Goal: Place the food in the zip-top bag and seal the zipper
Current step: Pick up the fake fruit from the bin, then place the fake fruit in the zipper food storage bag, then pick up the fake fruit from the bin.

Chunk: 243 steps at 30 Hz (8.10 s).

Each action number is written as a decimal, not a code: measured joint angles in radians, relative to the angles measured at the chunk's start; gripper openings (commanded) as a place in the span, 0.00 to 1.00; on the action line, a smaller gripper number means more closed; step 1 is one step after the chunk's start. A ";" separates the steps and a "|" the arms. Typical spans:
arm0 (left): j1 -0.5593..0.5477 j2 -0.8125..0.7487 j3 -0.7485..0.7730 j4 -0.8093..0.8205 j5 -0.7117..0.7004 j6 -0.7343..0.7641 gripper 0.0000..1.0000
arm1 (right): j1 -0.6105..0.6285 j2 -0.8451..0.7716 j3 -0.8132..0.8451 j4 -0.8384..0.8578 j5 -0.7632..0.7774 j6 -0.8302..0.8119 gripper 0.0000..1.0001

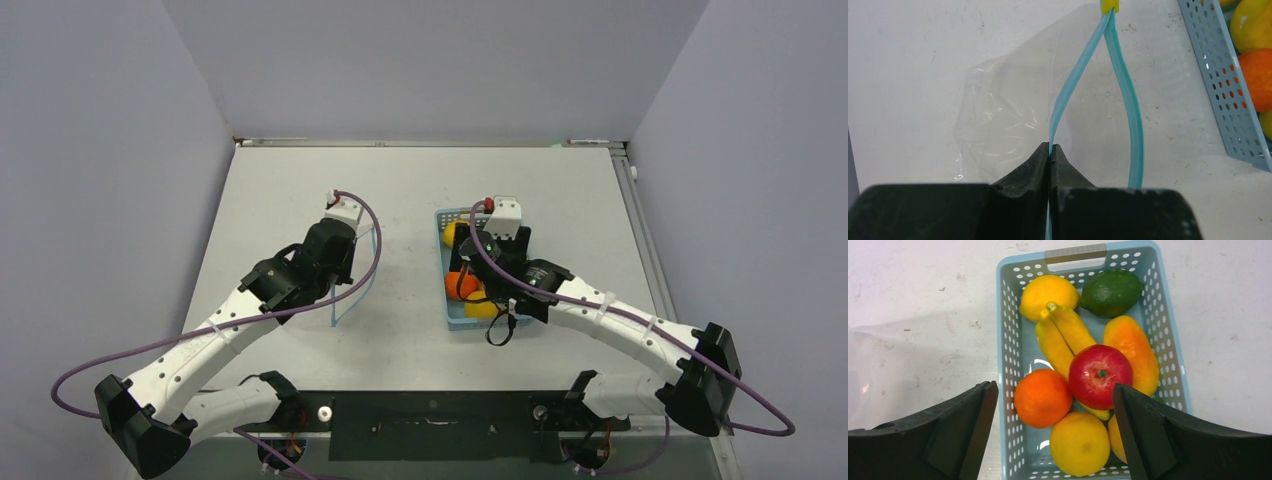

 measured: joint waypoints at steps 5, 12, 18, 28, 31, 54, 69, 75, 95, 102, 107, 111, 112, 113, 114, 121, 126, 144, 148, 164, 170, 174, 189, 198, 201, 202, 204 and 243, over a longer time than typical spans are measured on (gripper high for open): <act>-0.003 0.000 0.000 0.000 0.000 0.000 0.00 | -0.061 -0.005 -0.010 -0.005 -0.024 -0.044 0.98; -0.005 0.000 0.000 -0.001 -0.003 0.000 0.00 | -0.161 0.032 -0.045 0.000 -0.090 -0.097 0.90; -0.007 0.000 0.000 -0.001 -0.007 0.000 0.00 | -0.218 0.073 -0.084 0.031 -0.159 -0.122 0.90; -0.010 0.000 0.000 -0.001 -0.008 0.000 0.00 | -0.251 0.135 -0.110 0.075 -0.216 -0.145 0.92; -0.010 0.000 0.000 -0.001 -0.010 0.000 0.00 | -0.256 0.150 -0.113 0.087 -0.226 -0.146 0.95; -0.010 0.002 0.000 -0.001 -0.010 0.000 0.00 | -0.257 0.164 -0.116 0.092 -0.236 -0.165 0.32; -0.010 0.002 0.000 -0.001 -0.010 0.000 0.00 | -0.193 0.022 0.008 0.027 -0.237 -0.164 0.31; -0.010 0.002 0.000 -0.001 -0.010 0.000 0.00 | -0.094 -0.003 0.077 0.033 -0.249 -0.155 0.32; -0.010 0.000 0.000 -0.001 -0.010 0.000 0.00 | 0.026 0.016 0.071 0.371 -0.554 -0.034 0.32; -0.010 -0.023 0.000 -0.001 -0.004 0.000 0.00 | 0.065 0.080 0.071 0.460 -0.568 -0.008 0.31; -0.010 -0.041 0.000 -0.001 0.002 0.000 0.00 | 0.080 0.113 0.071 0.491 -0.577 0.000 0.31; -0.010 -0.047 0.000 -0.001 0.006 0.000 0.00 | 0.090 0.131 0.072 0.505 -0.579 0.003 0.31; -0.010 -0.047 0.000 0.000 0.009 0.000 0.00 | 0.093 0.135 0.072 0.506 -0.580 0.005 0.31; -0.010 -0.047 0.000 -0.001 0.010 0.000 0.00 | 0.095 0.140 0.074 0.510 -0.581 0.006 0.31; -0.010 -0.047 0.000 -0.001 0.011 0.000 0.00 | 0.098 0.145 0.077 0.512 -0.581 0.007 0.31; -0.010 -0.047 0.000 0.000 0.021 0.000 0.00 | 0.110 0.159 0.089 0.528 -0.584 0.017 0.31; -0.010 -0.047 0.000 0.000 0.026 0.000 0.00 | 0.112 0.188 0.095 0.555 -0.583 0.022 0.31; -0.007 -0.053 0.000 0.000 0.032 0.000 0.00 | 0.124 0.296 0.095 0.579 -0.537 0.043 0.44; -0.003 -0.053 0.000 0.000 0.032 0.000 0.00 | 0.142 0.322 0.095 0.568 -0.511 0.039 0.56; -0.003 -0.053 0.000 0.000 0.032 -0.001 0.00 | 0.156 0.317 0.093 0.560 -0.485 0.023 0.87; -0.002 -0.053 0.000 0.000 0.031 -0.001 0.00 | 0.156 0.271 0.071 0.552 -0.475 0.017 0.87; -0.002 -0.053 0.000 0.000 0.031 -0.001 0.00 | 0.156 0.227 0.065 0.532 -0.454 0.009 0.87; -0.002 -0.053 -0.001 0.000 0.032 -0.005 0.00 | 0.121 0.000 0.029 0.299 -0.261 -0.086 0.87; -0.002 -0.053 -0.001 0.000 0.036 -0.006 0.00 | -0.029 -0.059 -0.039 0.154 -0.233 -0.113 0.84; -0.002 -0.053 -0.001 0.000 0.036 -0.007 0.00 | -0.074 -0.059 -0.076 0.118 -0.239 -0.120 0.84; -0.002 -0.053 -0.001 0.000 0.036 -0.007 0.00 | -0.081 -0.059 -0.084 0.113 -0.241 -0.121 0.84; -0.002 -0.053 -0.001 0.000 0.036 -0.007 0.00 | -0.097 -0.059 -0.103 0.106 -0.249 -0.123 0.84; -0.002 -0.045 -0.002 0.000 0.035 -0.008 0.00 | -0.217 0.166 -0.242 0.330 -0.538 -0.119 0.51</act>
